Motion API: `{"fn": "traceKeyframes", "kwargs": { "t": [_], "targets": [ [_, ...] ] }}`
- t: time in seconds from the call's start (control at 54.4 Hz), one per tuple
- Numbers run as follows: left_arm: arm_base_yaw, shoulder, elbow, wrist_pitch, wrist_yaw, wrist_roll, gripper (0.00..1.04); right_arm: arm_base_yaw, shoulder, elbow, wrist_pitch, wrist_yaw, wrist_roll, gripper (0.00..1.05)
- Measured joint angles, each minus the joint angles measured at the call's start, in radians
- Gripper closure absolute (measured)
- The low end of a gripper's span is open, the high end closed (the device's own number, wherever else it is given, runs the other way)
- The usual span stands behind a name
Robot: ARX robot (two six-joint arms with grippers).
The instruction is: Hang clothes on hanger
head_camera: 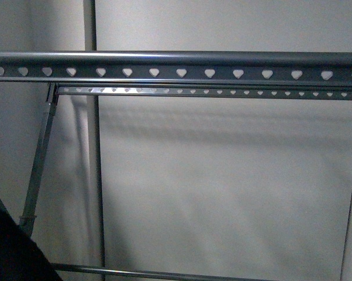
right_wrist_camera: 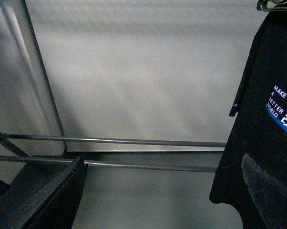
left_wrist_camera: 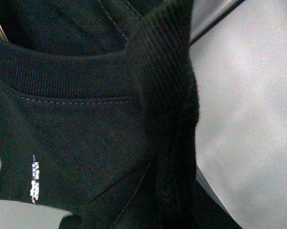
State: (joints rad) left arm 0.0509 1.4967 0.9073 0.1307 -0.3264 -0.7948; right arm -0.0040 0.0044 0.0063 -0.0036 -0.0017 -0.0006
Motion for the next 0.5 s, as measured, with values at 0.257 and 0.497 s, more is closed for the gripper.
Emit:
{"fn": "traceKeyframes", "kwargs": {
  "t": [0.257, 0.497],
  "targets": [
    [-0.05, -0.321, -0.255, -0.072, 0.254, 0.179, 1.01, 0.0, 0.0, 0.0, 0.0, 0.0, 0.0, 0.07],
    [-0.094, -0.487, -0.213, -0.373, 0.811, 0.658, 1.01, 0.0, 0.0, 0.0, 0.0, 0.0, 0.0, 0.07]
  ]
}}
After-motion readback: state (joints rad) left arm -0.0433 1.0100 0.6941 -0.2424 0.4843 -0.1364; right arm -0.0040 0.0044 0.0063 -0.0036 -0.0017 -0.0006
